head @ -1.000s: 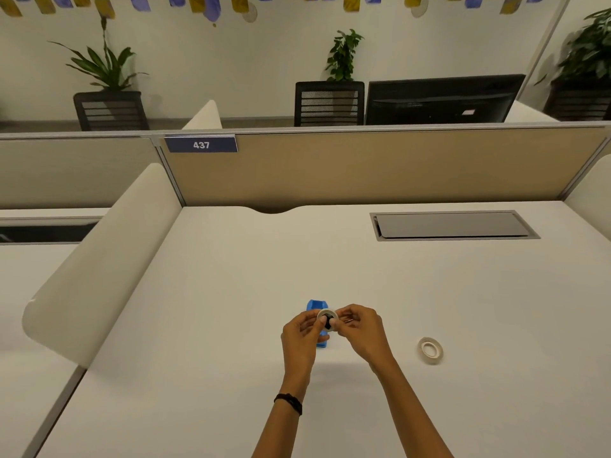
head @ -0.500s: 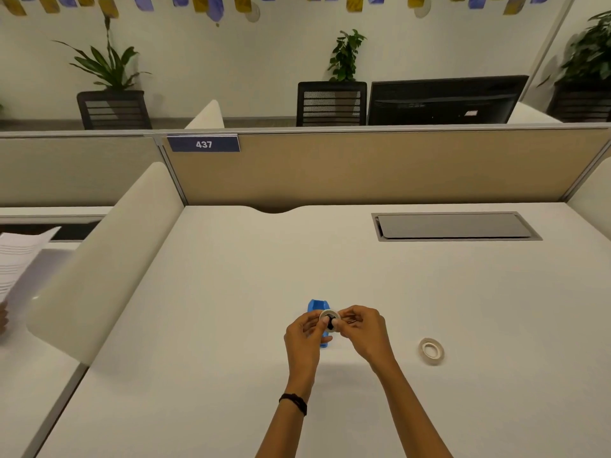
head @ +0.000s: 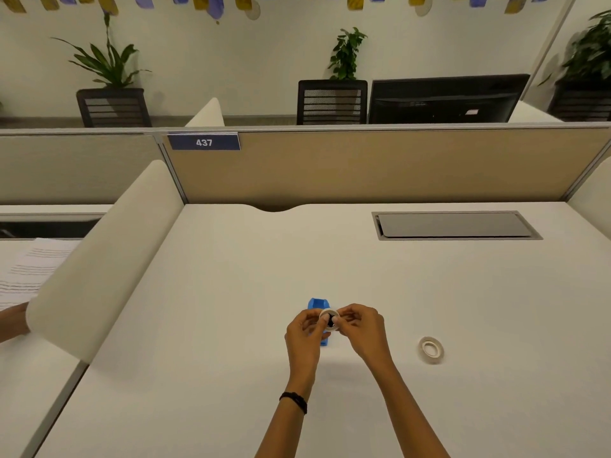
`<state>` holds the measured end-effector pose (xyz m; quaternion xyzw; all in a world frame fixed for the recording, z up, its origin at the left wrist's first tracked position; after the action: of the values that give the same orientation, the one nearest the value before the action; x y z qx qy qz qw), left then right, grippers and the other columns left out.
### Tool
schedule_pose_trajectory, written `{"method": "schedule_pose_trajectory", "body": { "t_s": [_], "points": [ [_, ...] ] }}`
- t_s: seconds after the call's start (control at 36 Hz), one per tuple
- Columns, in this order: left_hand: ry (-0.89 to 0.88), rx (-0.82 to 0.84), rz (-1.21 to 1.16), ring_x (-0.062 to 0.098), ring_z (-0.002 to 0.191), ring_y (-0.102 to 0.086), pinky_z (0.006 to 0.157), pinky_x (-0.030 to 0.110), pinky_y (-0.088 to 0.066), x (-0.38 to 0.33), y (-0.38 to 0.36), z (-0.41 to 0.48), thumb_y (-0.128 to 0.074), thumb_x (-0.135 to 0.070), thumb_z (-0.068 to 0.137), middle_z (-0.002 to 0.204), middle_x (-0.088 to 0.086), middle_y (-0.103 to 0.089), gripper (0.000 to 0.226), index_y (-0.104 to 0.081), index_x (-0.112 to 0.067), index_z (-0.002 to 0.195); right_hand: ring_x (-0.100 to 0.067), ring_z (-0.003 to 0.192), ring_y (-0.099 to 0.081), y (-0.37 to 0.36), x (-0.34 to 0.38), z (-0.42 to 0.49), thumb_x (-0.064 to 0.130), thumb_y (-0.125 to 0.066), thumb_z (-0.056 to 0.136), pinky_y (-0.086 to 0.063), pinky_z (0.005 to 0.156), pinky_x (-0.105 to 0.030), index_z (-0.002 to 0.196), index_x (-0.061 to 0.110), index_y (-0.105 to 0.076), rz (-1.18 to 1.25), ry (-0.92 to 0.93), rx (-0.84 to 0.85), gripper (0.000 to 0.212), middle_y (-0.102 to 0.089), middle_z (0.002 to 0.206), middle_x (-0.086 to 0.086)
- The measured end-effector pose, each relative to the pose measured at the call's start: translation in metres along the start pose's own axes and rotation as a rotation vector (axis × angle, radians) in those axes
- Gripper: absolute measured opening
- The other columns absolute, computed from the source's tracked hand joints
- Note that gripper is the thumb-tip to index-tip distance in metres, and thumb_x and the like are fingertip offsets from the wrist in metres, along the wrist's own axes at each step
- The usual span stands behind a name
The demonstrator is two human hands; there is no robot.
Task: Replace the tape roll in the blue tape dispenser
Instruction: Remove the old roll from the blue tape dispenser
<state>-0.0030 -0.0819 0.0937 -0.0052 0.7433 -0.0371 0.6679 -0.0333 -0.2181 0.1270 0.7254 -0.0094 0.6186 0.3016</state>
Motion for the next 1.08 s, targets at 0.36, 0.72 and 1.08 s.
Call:
{"method": "schedule_pose_trajectory", "body": {
  "t_s": [0.36,0.72,1.08],
  "points": [
    [0.081,0.178,-0.006,0.019,0.089,-0.069,0.062,0.018,-0.056,-0.002,-0.01,-0.001,-0.05,-0.028,0.093,0.094,-0.002,-0.069,0.016,-0.066,-0.028,0.089,-0.024,0.073,-0.067,0.005,-0.009,0.003,0.012,-0.069,0.08,-0.058,0.07,-0.03,0.09,-0.001,-0.067,0.012,-0.016,0.004,0.017,-0.072,0.086,-0.019],
    [0.108,0.239,0.0,0.014,0.093,-0.067,0.069,0.019,-0.056,0.001,-0.012,-0.003,-0.055,-0.018,0.091,0.1,-0.003,-0.069,0.017,-0.067,-0.028,0.097,-0.019,0.07,-0.067,0.002,-0.027,0.011,0.011,-0.064,0.083,-0.055,0.056,-0.014,0.092,0.003,-0.069,0.039,-0.054,0.068,0.012,-0.072,0.087,-0.015],
    [0.261,0.28,0.121,0.017,0.087,-0.068,0.069,0.022,-0.056,0.036,-0.002,0.005,-0.053,-0.012,0.09,0.099,0.007,-0.069,0.017,-0.064,-0.023,0.096,-0.017,0.078,-0.065,-0.011,-0.057,0.013,0.004,-0.059,0.084,-0.052,0.059,-0.013,0.097,0.006,-0.067,-0.063,-0.109,0.275,0.016,-0.069,0.09,-0.008]
  ]
}}
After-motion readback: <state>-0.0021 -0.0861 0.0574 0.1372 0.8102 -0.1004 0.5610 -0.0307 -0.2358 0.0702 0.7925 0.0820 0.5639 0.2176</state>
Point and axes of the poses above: each hand's wrist, its own z-axis towards the middle knuckle, its own y-axis out of the back of the hand, x = y × z, the point moved 7 cm from there along z, towards the middle knuckle
